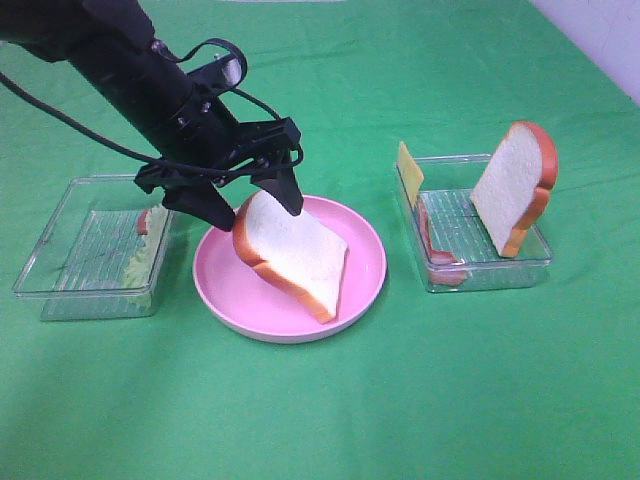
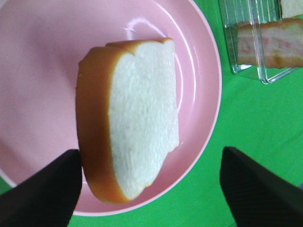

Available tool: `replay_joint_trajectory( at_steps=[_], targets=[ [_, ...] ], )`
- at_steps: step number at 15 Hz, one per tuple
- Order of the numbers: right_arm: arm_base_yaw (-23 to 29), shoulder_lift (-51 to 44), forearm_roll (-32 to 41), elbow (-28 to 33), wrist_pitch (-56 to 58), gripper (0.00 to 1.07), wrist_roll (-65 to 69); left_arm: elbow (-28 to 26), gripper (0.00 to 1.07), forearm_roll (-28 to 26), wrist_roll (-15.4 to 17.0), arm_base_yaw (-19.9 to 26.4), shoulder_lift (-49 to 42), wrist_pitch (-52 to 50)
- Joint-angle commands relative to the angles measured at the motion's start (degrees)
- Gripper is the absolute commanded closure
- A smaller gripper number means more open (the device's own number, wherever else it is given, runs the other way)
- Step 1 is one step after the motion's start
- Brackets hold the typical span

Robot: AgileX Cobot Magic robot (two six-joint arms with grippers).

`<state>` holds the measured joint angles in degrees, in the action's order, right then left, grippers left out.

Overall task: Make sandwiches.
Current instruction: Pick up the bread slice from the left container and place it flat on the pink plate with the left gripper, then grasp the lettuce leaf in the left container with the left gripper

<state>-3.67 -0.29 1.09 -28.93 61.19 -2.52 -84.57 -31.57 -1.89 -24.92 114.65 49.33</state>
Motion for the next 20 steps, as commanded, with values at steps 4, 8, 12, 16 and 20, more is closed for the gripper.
replay_joint_trajectory(
  at_steps=[4, 8, 12, 16, 20],
  targets=[
    [-0.23, -0.92, -0.11, 0.0, -0.57, 0.36, -0.57, -8.82, 0.3, 12.83, 8.82, -0.29, -0.23, 8.08],
    [-0.23, -0.92, -0.11, 0.0, -0.57, 0.36, -0.57, -17.02, 0.3, 23.26, 14.55, -0.29, -0.23, 20.23],
    [-0.23, -0.92, -0.11, 0.0, -0.57, 0.36, -0.57, -18.56, 0.3, 31.86, 19.88, -0.23, -0.11, 24.52],
    [-0.23, -0.92, -0.11, 0.0, -0.57, 0.36, -0.57, -14.27, 0.3, 31.91, 19.77, -0.23, -1.89, 24.52],
    [-0.23, -0.92, -0.11, 0.0, -0.57, 0.36, -0.57, -3.15, 0.3, 35.58, 23.72, -0.23, -4.76, 24.35]
  ],
)
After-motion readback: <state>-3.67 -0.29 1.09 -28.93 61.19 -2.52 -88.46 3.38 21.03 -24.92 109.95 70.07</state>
